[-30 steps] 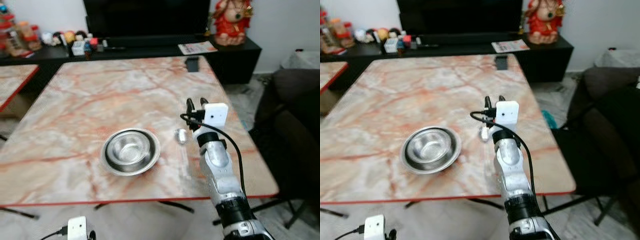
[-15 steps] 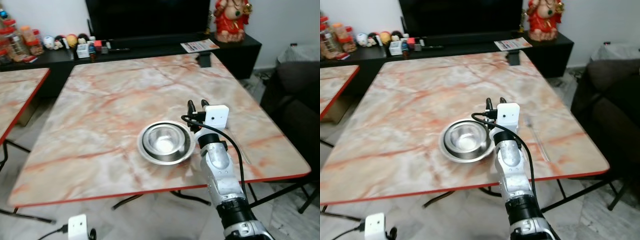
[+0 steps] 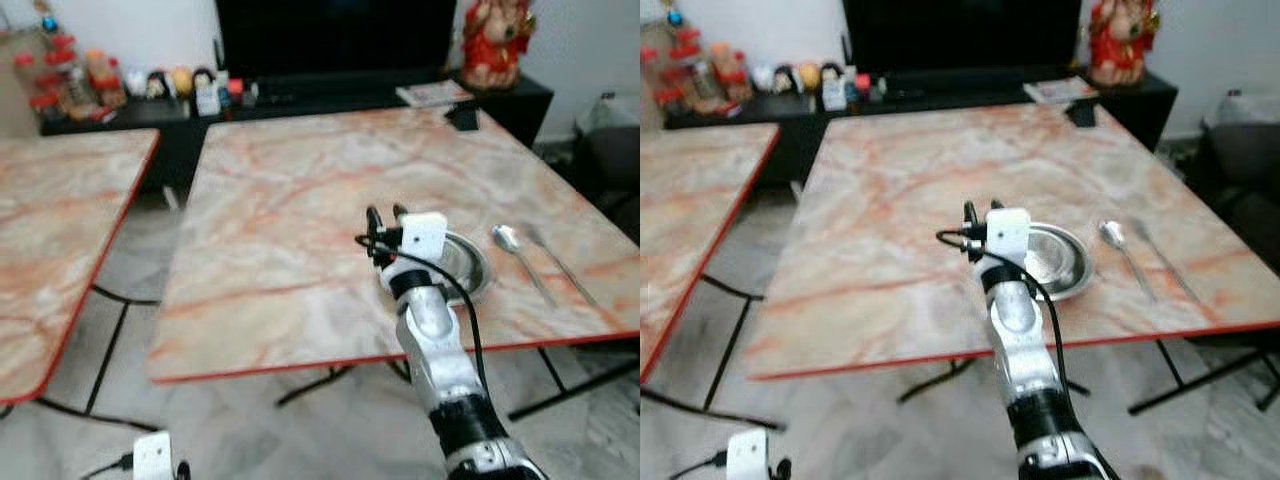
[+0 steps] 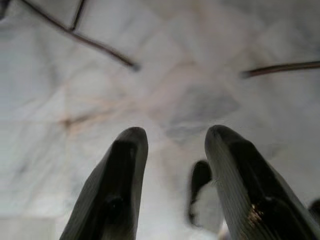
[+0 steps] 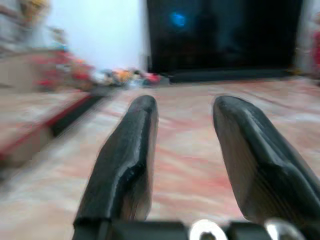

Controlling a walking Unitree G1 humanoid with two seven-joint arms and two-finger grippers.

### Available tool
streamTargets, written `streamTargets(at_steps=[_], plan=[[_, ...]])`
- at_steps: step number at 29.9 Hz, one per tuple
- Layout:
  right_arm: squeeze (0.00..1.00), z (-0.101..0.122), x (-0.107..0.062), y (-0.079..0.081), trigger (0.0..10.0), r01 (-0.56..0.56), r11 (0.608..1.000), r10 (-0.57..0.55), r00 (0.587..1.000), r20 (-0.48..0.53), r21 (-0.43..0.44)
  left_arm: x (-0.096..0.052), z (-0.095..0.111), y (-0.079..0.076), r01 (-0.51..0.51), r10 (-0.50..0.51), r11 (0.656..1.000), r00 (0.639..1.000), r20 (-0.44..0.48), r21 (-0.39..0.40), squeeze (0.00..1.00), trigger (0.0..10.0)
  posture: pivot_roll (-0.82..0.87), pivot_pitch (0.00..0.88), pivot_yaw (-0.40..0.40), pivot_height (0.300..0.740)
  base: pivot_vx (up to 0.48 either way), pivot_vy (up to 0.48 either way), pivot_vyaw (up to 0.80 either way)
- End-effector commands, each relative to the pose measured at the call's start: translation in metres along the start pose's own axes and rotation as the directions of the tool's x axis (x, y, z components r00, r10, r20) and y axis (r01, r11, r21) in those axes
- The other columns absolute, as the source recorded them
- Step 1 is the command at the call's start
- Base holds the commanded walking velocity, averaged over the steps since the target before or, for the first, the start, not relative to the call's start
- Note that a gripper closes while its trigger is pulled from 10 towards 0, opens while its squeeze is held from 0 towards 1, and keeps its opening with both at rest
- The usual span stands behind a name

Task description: Setting the table

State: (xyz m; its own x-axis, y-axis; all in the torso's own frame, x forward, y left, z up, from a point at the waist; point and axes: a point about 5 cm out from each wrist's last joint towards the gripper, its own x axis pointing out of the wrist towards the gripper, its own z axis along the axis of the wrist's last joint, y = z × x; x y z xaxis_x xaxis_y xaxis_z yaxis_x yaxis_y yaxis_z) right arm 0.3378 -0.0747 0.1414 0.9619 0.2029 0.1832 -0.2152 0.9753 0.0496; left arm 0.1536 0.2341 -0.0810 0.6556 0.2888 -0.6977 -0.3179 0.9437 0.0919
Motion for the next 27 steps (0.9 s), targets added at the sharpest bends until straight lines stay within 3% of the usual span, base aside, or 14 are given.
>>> streamTargets(at_steps=[1,17,19,21,22,27], plan=[[0.0,0.004,0.002,-0.006,10.0,0.006,1.0,-0.006,1.0,0.016,-0.013,0.001,0.004,-0.004,0.003,-0.003,1.0,1.0,0.009,-0.01,0.0,10.0,0.02,0.0,0.031,0.732,0.0,0.48,0.0],[0.0,-0.003,-0.007,-0.011,10.0,0.01,0.999,-0.01,1.0,0.003,-0.031,0.001,0.004,-0.002,-0.001,0.001,1.0,1.0,0.014,-0.003,0.0,10.0,0.03,0.0,0.02,0.732,0.0,0.48,0.0],[0.0,-0.016,-0.022,-0.022,10.0,0.018,0.997,-0.021,0.999,-0.038,-0.081,0.0,0.0,-0.003,0.003,-0.003,1.0,1.0,0.005,0.0,0.0,10.0,0.02,0.0,0.015,0.732,0.0,0.48,0.0],[0.0,-0.02,-0.026,-0.025,10.0,0.018,0.995,-0.023,0.999,-0.049,-0.095,-0.001,-0.001,-0.003,0.004,-0.004,1.0,1.0,0.003,0.001,0.0,10.0,0.02,0.0,0.014,0.732,0.0,0.48,0.0],[0.0,-0.034,-0.042,-0.034,10.0,0.015,0.989,-0.028,0.995,-0.093,-0.144,-0.001,-0.002,-0.004,0.006,-0.006,1.0,1.0,0.0,0.002,0.0,10.0,0.01,0.0,0.01,0.732,0.0,0.48,0.0],[0.0,-0.065,-0.08,-0.057,10.0,0.026,0.974,-0.075,0.975,-0.209,-0.225,-0.001,-0.002,-0.004,0.01,-0.01,1.0,1.0,-0.002,0.004,0.0,10.0,0.01,0.0,0.005,0.732,0.0,0.48,0.0]])
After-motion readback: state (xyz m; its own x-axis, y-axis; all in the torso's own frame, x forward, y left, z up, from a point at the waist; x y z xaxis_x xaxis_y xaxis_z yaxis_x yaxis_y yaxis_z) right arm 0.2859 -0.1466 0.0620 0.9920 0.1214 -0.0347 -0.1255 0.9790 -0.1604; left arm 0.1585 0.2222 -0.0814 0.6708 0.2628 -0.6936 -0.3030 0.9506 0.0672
